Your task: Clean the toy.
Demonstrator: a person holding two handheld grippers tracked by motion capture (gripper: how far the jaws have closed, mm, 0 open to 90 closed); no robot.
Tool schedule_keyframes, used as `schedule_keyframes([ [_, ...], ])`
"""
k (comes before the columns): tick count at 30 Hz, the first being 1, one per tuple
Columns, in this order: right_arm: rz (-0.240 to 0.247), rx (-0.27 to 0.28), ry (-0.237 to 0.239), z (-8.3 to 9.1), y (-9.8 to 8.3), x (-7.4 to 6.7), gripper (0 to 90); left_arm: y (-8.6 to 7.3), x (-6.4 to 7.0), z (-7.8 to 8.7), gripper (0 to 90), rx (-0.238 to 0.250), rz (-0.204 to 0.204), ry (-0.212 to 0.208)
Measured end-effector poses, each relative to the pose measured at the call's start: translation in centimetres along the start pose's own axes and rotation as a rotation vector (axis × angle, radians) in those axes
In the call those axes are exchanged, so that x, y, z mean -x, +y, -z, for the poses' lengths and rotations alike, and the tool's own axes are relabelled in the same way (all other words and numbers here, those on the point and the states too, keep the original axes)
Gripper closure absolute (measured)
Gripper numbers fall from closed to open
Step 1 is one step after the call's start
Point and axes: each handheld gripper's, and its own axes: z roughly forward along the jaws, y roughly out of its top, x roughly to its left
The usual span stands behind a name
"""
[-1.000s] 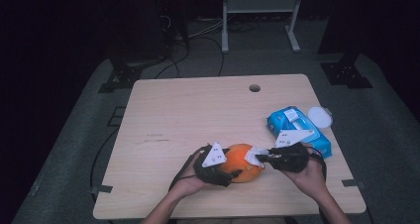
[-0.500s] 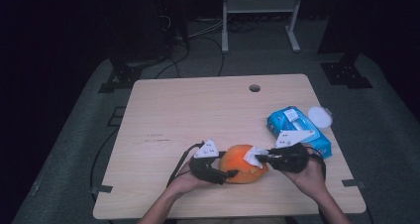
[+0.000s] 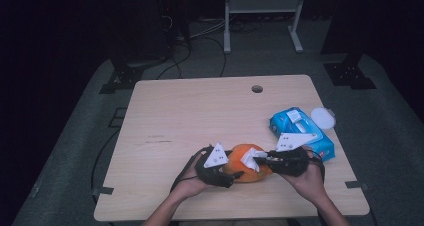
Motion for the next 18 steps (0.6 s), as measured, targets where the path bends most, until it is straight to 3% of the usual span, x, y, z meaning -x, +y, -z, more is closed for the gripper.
schedule_keyframes([
  [1,0.012,-0.008,-0.007,-0.1,0.0,-0.1,78.0,-0.2,-0.2,0.0,25.0,0.008,0.006,-0.007],
  [4,-0.013,0.000,0.007,-0.1,-0.5,0.4,77.8,-0.6,-0.8,0.0,16.0,0.025,0.046,-0.020],
  [7,-0.033,0.005,0.019,-0.1,-0.9,1.0,77.7,-1.4,-1.6,-0.3,10.7,0.035,0.135,-0.062],
  [8,-0.034,0.007,0.017,-0.1,-1.0,1.0,77.7,-1.5,-1.7,-0.4,11.5,0.036,0.144,-0.072],
  [13,-0.020,0.016,0.001,0.0,-0.3,0.3,77.9,-0.2,-0.9,0.0,30.8,0.035,0.082,-0.028],
  [16,0.005,0.036,0.010,0.2,0.5,-0.3,77.9,0.7,-0.3,0.5,31.1,0.044,0.046,-0.010],
  [18,0.006,0.032,0.002,0.4,0.4,-0.1,77.9,0.6,-0.5,0.7,30.5,0.052,0.045,-0.015],
])
